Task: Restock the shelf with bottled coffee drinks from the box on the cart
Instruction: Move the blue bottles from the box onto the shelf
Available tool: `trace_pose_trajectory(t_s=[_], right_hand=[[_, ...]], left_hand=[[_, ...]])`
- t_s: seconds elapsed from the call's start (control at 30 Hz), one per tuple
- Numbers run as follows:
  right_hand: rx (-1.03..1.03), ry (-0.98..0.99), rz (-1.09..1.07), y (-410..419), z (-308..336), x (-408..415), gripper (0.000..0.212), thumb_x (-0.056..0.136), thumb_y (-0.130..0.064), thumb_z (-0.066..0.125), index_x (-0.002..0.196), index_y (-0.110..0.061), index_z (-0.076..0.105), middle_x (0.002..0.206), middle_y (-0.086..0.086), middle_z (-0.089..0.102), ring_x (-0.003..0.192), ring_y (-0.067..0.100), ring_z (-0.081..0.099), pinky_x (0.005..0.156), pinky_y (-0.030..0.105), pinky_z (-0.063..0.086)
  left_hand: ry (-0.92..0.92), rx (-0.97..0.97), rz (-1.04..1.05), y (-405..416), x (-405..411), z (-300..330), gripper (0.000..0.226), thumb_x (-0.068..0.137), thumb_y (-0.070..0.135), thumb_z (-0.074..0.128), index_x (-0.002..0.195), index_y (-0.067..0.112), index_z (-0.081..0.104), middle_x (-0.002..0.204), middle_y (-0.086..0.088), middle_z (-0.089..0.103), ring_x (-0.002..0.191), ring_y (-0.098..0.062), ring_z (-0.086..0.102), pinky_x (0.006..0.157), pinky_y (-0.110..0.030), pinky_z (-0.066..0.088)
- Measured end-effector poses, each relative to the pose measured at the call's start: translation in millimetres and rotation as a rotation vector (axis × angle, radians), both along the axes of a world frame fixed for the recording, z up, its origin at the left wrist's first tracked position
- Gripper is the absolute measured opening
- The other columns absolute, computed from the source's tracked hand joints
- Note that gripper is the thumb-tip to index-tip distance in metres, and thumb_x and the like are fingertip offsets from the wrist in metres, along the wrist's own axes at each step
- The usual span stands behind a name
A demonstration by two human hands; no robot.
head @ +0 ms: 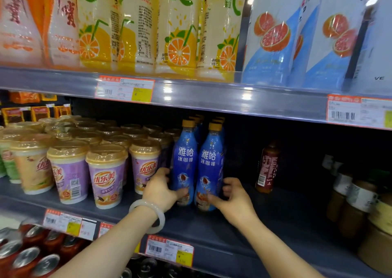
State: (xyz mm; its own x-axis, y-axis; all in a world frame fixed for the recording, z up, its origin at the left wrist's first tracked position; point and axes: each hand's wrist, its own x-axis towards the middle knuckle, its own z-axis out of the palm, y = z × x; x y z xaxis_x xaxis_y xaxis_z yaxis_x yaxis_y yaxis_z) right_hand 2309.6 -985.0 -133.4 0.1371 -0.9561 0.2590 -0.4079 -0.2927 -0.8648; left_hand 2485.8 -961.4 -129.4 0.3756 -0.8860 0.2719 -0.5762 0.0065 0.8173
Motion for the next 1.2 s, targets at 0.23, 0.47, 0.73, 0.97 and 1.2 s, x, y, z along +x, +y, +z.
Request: trace_pose_trajectory(t_s=[0.23, 0.47, 0.73, 0.97, 1.2], right_hand=[[-0.130, 0.116, 0.059, 34.1, 12.6, -6.9, 0.046, 0.080, -0.016, 0.071, 0.120, -0.008, 0.049, 0.100, -0.006, 0.052, 0.092, 0.007, 0.051, 0.076, 0.013, 0.039], [-0.281, 0.366, 0.300, 90.2, 2.7, 16.8, 0.046, 0.083, -0.025, 0.067, 0.123, -0.011, 0.050, 0.124, 0.007, 0.051, 0.116, 0.022, 0.050, 0.097, 0.032, 0.041], [-0.301, 0.657, 0.861, 214.2, -70.6, 109.9, 0.050, 0.084, -0.030, 0.064, 0.127, -0.011, 0.047, 0.124, 0.011, 0.050, 0.117, 0.028, 0.048, 0.093, 0.035, 0.041], [-0.275, 0.780, 1.289, 339.7, -146.9, 176.7, 0.053, 0.084, -0.033, 0.064, 0.129, -0.010, 0.046, 0.131, 0.012, 0.049, 0.123, 0.028, 0.046, 0.101, 0.031, 0.037], [-0.197, 0.989, 1.483, 430.3, -217.7, 229.9, 0.052, 0.085, -0.033, 0.063, 0.128, -0.010, 0.044, 0.130, 0.012, 0.048, 0.121, 0.028, 0.048, 0.100, 0.035, 0.042]], left_hand=[[-0.091, -0.005, 0.050, 33.4, -6.7, 7.2, 0.068, 0.070, 0.027, 0.080, 0.127, 0.010, 0.048, 0.127, -0.007, 0.057, 0.119, -0.024, 0.054, 0.100, -0.040, 0.045], [-0.265, 0.045, 0.156, 118.1, -7.1, 4.7, 0.052, 0.078, 0.025, 0.073, 0.122, 0.008, 0.052, 0.118, -0.010, 0.058, 0.111, -0.027, 0.056, 0.080, -0.025, 0.040], [-0.369, 0.479, 0.521, 300.1, 60.1, -58.3, 0.056, 0.081, 0.032, 0.069, 0.126, 0.007, 0.047, 0.128, -0.013, 0.052, 0.116, -0.030, 0.051, 0.089, -0.031, 0.041], [-0.127, 0.882, 0.815, 480.0, 108.5, -126.4, 0.057, 0.082, 0.034, 0.067, 0.127, 0.006, 0.049, 0.128, -0.015, 0.055, 0.117, -0.031, 0.053, 0.097, -0.036, 0.045], [0.206, 1.113, 0.972, 616.0, 116.3, -214.3, 0.054, 0.084, 0.027, 0.066, 0.129, 0.002, 0.048, 0.130, -0.016, 0.053, 0.120, -0.030, 0.052, 0.099, -0.034, 0.044]])
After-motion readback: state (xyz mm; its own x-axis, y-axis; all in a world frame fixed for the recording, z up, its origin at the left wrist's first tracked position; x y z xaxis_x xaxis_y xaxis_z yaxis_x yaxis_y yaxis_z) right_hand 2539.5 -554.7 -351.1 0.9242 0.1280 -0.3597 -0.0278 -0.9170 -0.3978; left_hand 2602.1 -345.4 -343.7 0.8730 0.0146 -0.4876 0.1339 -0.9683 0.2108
